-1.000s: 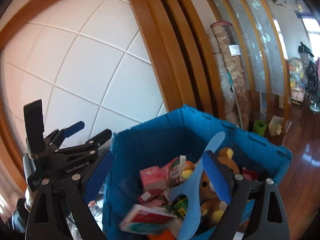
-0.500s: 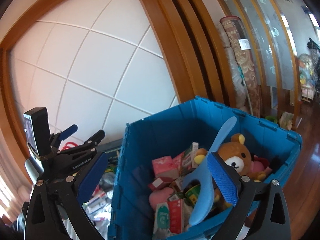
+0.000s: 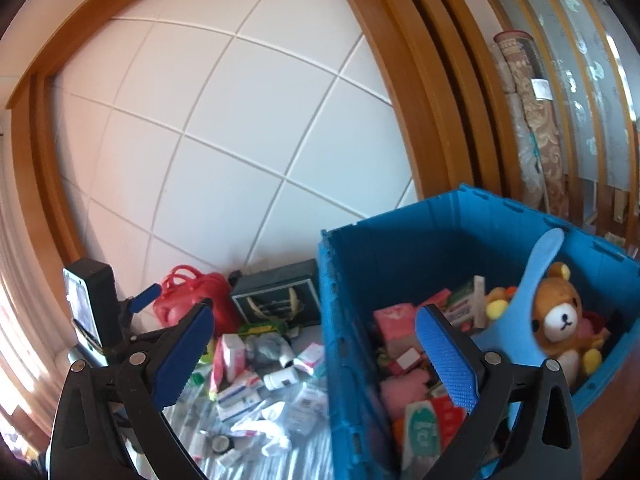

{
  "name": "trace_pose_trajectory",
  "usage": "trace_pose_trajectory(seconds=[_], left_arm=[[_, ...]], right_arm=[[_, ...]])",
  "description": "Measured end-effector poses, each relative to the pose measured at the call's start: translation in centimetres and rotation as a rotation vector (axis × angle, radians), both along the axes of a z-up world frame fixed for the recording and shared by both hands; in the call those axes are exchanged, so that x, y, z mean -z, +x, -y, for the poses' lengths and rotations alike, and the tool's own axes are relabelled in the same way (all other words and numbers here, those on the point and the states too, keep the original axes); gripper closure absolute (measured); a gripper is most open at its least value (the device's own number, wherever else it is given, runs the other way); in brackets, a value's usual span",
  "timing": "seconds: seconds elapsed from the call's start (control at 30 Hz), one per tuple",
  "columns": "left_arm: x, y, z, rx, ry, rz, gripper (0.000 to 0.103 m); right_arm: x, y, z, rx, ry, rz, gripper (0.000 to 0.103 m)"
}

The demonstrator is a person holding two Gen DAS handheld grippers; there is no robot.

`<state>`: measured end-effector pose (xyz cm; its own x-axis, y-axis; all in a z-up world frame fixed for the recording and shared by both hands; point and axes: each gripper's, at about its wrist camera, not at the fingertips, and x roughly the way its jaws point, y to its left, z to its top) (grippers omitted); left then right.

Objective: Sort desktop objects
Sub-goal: 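Move both tools back to the pile on the table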

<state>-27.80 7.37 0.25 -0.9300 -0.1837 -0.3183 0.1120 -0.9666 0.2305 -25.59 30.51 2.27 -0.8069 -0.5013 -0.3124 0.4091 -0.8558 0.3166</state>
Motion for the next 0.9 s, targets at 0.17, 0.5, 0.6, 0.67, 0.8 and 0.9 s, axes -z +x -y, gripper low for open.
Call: trace_pose_trajectory(seconds=[0.17, 0.5, 0.6, 0.67, 0.8, 0.9], left_arm=[[1.8, 2.7, 6.8, -0.076, -0.032, 0.033, 0.012], [5.9, 7.0, 19.0, -0.17, -0.054, 0.126, 0.012], [7.0, 7.0, 20.9, -0.167, -0.073, 0.151, 0.012], [7.4, 6.5, 21.6, -0.156, -0.071, 0.169, 0.012], [8.0, 4.9, 22.4, -0.146, -0.073, 0.172, 0.012], [8.3, 3.8, 22.6, -0.136, -0.035, 0.161, 0.012]], right_arm=[[1.1, -0.1, 5.4, -0.065, 0.005, 0.041, 0.001], [3.0, 0.5, 13.2, -0.09, 0.002, 0.091, 0.001], [4.3, 0.2, 15.0, -0.107, 0.008, 0.124, 0.001], [5.1, -0.3, 16.1, -0.118, 0.021, 0.142, 0.0], [5.9, -2.2, 18.0, -0.147, 0.064, 0.153, 0.0], [6.4, -4.1, 19.4, -0.178, 0.087, 0.157, 0.001]])
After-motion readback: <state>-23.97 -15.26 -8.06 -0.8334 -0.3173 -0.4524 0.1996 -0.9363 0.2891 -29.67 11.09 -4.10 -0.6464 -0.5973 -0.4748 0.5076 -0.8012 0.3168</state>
